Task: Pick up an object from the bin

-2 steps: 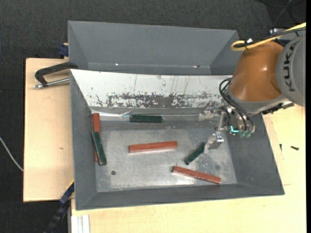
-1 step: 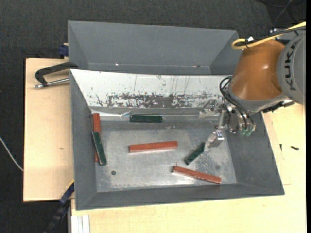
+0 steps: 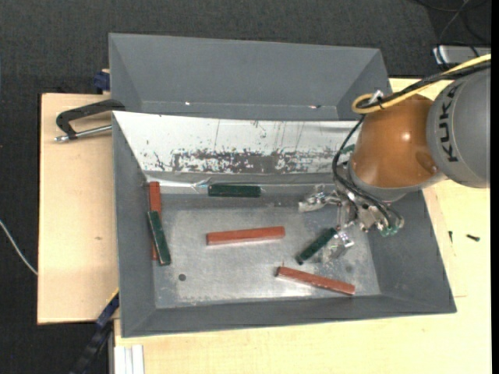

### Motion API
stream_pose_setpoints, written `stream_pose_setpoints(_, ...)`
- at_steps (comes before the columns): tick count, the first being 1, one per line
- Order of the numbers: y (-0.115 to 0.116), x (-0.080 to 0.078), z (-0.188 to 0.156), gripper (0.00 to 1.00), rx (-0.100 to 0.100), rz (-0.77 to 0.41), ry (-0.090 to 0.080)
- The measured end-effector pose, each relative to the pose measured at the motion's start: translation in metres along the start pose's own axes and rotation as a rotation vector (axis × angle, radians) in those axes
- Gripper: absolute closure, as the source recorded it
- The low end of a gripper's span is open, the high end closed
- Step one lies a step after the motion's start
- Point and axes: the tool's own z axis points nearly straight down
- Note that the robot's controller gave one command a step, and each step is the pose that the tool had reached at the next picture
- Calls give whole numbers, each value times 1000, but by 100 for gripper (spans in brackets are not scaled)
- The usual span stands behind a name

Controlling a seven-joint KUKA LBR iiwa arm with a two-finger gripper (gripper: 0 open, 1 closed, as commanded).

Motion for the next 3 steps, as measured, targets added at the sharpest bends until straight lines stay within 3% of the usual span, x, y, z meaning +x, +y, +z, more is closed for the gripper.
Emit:
stream_pose_setpoints(1,9,7,15,0,-4,-164,6)
stream_pose_setpoints(2,69,-22,0,0,-1,-137,-1)
stream_pose_setpoints(3,68,-22,12,0,-5,-245,2)
